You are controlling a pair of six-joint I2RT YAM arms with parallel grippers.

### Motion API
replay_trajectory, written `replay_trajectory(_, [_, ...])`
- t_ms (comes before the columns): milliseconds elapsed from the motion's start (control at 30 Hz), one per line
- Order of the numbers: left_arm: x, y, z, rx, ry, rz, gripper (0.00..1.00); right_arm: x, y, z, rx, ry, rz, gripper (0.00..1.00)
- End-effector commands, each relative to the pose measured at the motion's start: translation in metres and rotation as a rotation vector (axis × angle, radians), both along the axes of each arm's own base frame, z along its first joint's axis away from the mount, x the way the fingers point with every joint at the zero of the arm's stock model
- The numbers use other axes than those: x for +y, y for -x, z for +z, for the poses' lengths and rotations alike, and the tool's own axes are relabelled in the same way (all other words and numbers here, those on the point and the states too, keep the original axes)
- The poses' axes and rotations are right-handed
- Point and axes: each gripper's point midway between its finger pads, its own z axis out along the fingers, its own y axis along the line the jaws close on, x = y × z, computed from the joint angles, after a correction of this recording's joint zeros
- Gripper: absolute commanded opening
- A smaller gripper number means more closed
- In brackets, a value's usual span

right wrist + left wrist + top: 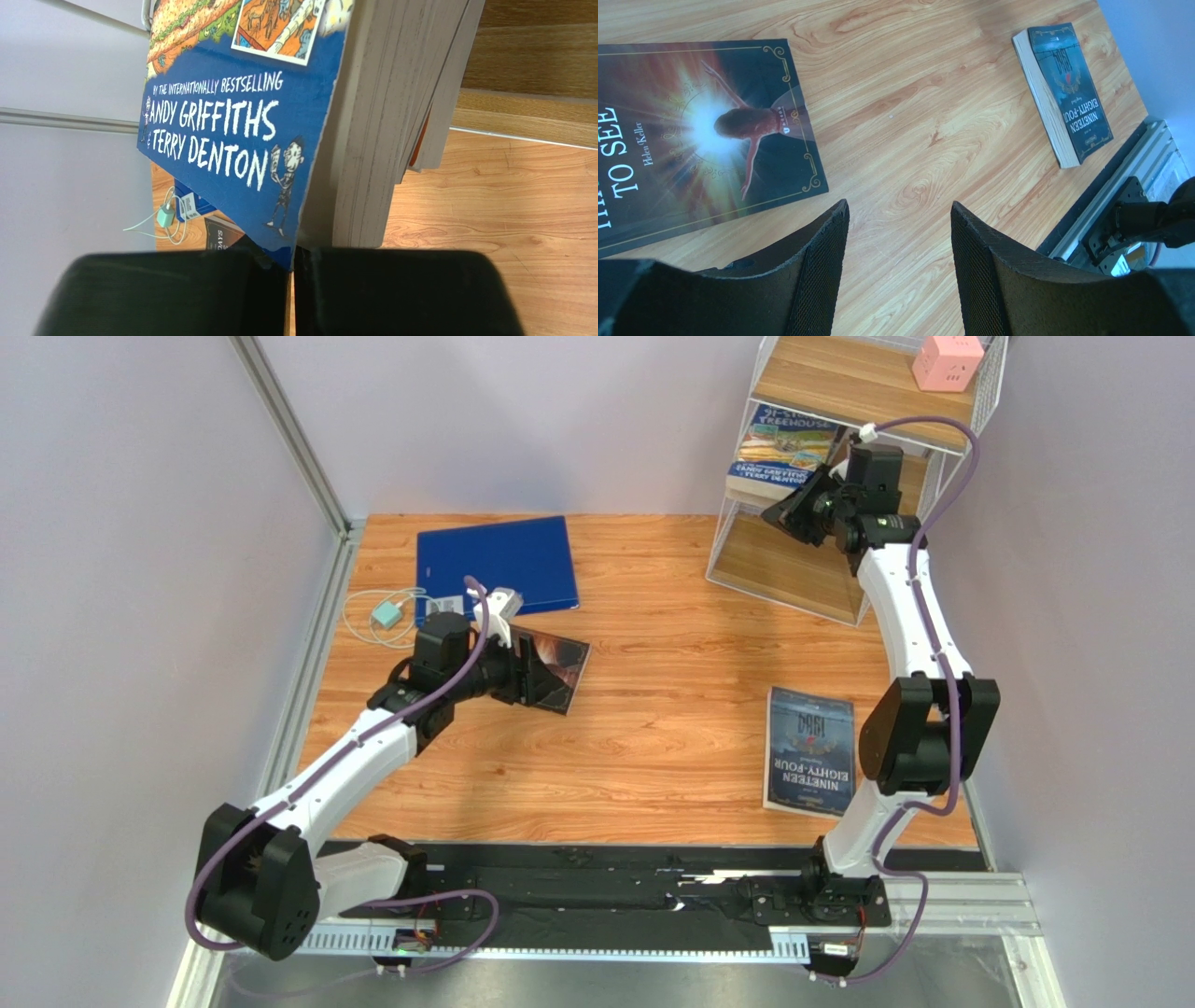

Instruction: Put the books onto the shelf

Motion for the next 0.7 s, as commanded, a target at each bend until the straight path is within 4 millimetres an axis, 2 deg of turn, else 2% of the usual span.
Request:
replay_trajectory(0, [0.002, 0.001, 0.005, -0.039, -0.011, -0.008, 0.61, -0.001, -0.018, 0.036, -0.123, -0.003, -0.012, 0.00])
replay_trajectory(267, [0.001, 0.001, -0.002, -0.022, -0.012, -0.007, 0.61, 0.005, -0.032, 0.041, -0.134, -0.017, 0.012, 0.01])
replay_trajectory(433, [0.002, 0.002, -0.002, -0.026, -0.013, -0.007, 0.61, 0.009, -0.038, 0.036, -0.118, -0.023, 0.029, 0.01])
replay_trajectory(500, [0.003, 0.003, -0.003, -0.024, -0.015, -0.005, 0.61, 0.010, -0.034, 0.037, -0.126, -0.019, 0.046, 0.01])
replay_trajectory(533, [0.003, 0.003, -0.003, -0.026, -0.013, -0.005, 0.61, 0.012, -0.030, 0.026, -0.101, -0.020, 0.053, 0.01])
replay_trajectory(567, [0.003, 0.004, -0.003, -0.025, -0.012, -0.004, 0.61, 0.012, -0.023, 0.034, -0.124, -0.019, 0.053, 0.01])
replay_trajectory(633, [0.003, 0.004, -0.004, -0.026, -0.008, -0.006, 0.61, 0.013, -0.012, 0.033, -0.128, -0.017, 0.059, 0.01])
replay_trajectory(667, [0.002, 0.005, -0.005, -0.022, -0.006, -0.006, 0.61, 0.013, -0.001, 0.028, -0.124, -0.016, 0.058, 0.02])
